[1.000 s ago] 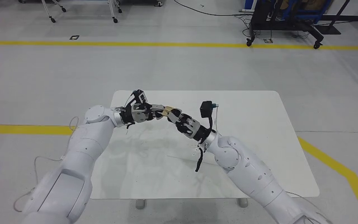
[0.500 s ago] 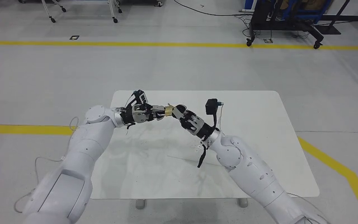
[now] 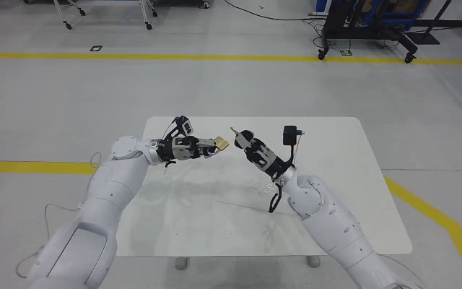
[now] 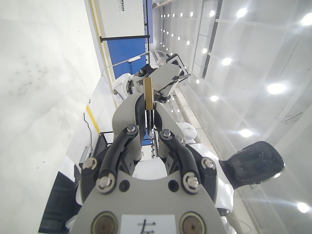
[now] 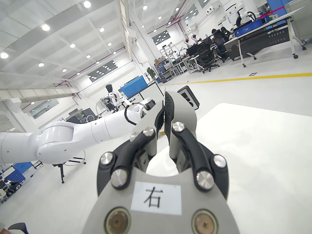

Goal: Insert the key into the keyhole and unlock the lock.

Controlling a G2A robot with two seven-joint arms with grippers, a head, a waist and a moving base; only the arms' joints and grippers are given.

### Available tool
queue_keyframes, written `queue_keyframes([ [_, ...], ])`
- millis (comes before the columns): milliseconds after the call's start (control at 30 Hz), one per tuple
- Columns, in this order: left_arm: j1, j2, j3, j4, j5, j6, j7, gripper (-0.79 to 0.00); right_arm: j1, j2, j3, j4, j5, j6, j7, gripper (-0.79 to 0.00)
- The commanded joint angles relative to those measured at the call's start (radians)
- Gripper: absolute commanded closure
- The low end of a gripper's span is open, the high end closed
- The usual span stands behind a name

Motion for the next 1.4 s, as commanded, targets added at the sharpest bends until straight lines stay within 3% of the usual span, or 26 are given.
queue_keyframes([
  [0,0.004,0.003,0.006,-0.017,0.000,-0.005,0.000,0.000,-0.003,0.002,0.014,0.007,0.022,0.001,0.017,0.000],
  [200,0.025,0.024,0.031,-0.116,0.017,-0.011,0.000,0.000,0.028,-0.003,0.025,0.053,0.083,0.033,0.067,0.000],
  [433,0.039,0.050,0.044,-0.153,0.005,-0.011,0.000,0.000,0.056,-0.017,-0.017,0.076,0.088,0.023,0.108,0.000],
  [667,0.031,0.058,0.055,-0.135,-0.012,-0.011,0.000,0.000,0.048,-0.021,-0.023,0.074,0.084,-0.002,0.126,0.000],
  [1367,0.017,0.047,0.044,-0.093,0.005,-0.011,0.000,0.000,-0.010,-0.019,-0.010,-0.011,0.049,-0.024,0.178,0.000],
])
